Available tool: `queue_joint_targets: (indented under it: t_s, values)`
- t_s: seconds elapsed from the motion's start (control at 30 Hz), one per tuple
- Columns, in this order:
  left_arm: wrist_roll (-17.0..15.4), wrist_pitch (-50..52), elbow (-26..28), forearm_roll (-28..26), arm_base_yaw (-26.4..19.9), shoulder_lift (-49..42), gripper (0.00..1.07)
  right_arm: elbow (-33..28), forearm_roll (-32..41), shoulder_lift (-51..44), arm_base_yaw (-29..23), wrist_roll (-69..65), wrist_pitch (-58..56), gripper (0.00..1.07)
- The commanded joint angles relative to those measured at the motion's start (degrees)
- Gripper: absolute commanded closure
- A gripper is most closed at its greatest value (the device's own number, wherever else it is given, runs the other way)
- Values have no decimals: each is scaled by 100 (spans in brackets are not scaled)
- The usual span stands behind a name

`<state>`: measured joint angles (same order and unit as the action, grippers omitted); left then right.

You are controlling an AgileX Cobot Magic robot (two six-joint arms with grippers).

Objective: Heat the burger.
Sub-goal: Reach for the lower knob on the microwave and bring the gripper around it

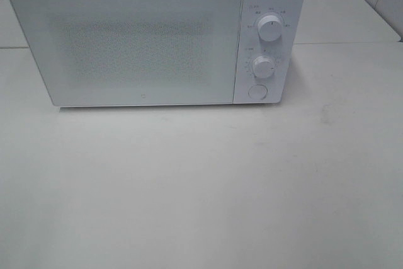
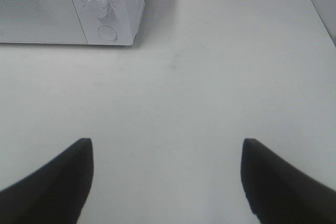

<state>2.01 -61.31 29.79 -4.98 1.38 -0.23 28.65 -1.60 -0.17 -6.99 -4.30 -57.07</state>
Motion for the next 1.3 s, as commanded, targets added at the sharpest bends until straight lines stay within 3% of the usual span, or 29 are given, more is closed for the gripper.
queue_joint_targets:
  t_s: [0.03, 0.83, 1.3]
  values:
    - [-23, 17, -17, -29, -17, -143, 6, -11, -46, -166, 34, 11, -6, 31]
    - [-23, 17, -17, -29, -17, -143, 6, 201, -63, -103, 34, -23, 80, 31]
    - [-23, 17, -17, -29, -17, -138, 6, 384, -63, 1438, 34, -29, 1375, 31]
